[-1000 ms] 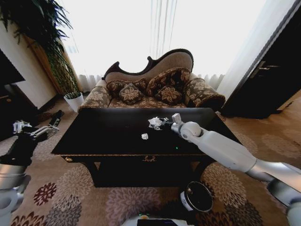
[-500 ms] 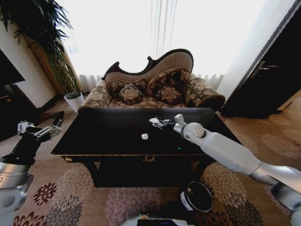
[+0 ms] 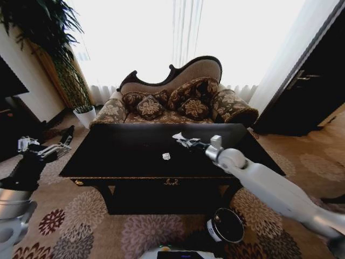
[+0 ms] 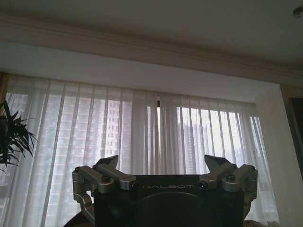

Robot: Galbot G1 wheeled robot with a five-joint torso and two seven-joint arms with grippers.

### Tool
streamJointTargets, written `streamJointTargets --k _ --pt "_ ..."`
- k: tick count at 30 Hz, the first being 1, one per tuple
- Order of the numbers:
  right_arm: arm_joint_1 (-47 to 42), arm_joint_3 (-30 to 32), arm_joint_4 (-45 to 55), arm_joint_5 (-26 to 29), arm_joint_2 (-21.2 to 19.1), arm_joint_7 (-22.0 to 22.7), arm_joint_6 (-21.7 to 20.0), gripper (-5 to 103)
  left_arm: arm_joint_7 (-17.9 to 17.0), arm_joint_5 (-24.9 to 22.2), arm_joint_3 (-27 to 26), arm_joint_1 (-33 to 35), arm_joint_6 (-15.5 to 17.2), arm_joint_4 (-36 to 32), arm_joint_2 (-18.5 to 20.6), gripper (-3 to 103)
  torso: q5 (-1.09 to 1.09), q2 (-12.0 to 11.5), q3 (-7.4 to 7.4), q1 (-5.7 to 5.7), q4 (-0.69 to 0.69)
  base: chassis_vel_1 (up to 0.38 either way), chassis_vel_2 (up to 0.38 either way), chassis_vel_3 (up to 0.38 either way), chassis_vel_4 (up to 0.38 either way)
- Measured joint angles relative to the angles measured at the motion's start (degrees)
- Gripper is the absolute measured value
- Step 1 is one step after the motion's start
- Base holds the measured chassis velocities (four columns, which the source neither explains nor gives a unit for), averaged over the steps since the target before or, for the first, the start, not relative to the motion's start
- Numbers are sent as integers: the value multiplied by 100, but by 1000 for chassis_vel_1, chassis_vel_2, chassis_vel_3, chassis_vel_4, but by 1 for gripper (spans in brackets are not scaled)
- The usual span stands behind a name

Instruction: Move to the front of the table and place the trash on the table into the trash bin.

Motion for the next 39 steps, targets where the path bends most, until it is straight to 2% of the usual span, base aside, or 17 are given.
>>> streamJointTargets --k 3,5,8,10,16,18,20,21,24,25,33,37,39 --pt "-954 862 305 17 -158 -82 183 0 -19 -7 78 43 5 -127 -65 100 -2 0 0 0 1 0 0 0 0" --pt "-1149 1025 369 19 -178 -94 196 0 -29 -17 93 49 10 -164 -70 100 -2 0 0 0 -1 0 0 0 0" --pt "-1754 1609 784 30 -136 -94 209 0 -48 -29 121 115 42 -357 -95 100 0 0 0 0 0 0 0 0 0" --pt "-2141 2069 1136 17 9 -72 124 0 -51 -26 136 184 46 -434 -141 100 -1 0 0 0 2 0 0 0 0" --pt "-2976 2678 1610 -121 338 -90 105 0 -67 -30 136 243 40 -462 -206 100 -4 0 0 0 3 0 0 0 0" --pt "-3687 2945 1818 -334 750 -230 258 0 -84 -47 155 274 34 -464 -247 100 0 0 0 0 0 0 0 0 0" --pt "-4073 3098 1924 -532 1063 -363 345 0 -87 -47 190 291 33 -478 -264 100 0 0 0 0 0 0 0 0 0" --pt "-4073 3098 1924 -532 1063 -363 345 0 -87 -47 190 291 33 -478 -264 100 0 0 0 0 0 0 0 0 0" --pt "-4568 3296 2121 -712 1557 -468 478 0 -109 -69 240 296 33 -478 -296 100 -3 0 0 -1 1 0 0 0 0" --pt "-4744 3379 2238 -666 1853 -487 595 0 -116 -224 173 304 33 -476 -287 100 -3 -1 0 0 2 0 0 0 0" --pt "-5087 3479 2244 -820 2379 -730 756 0 -152 -607 -51 112 67 -469 -8 100 -3 -1 0 0 1 0 0 0 0" --pt "-5274 3354 2223 -910 2526 -1026 1033 0 -171 -944 -94 -79 164 -451 57 100 -2 -1 0 0 1 0 0 0 0" --pt "-5370 3305 2151 -995 2530 -1371 1314 0 -169 -1168 -107 -175 233 -459 89 100 -3 -1 0 1 1 0 0 0 0"
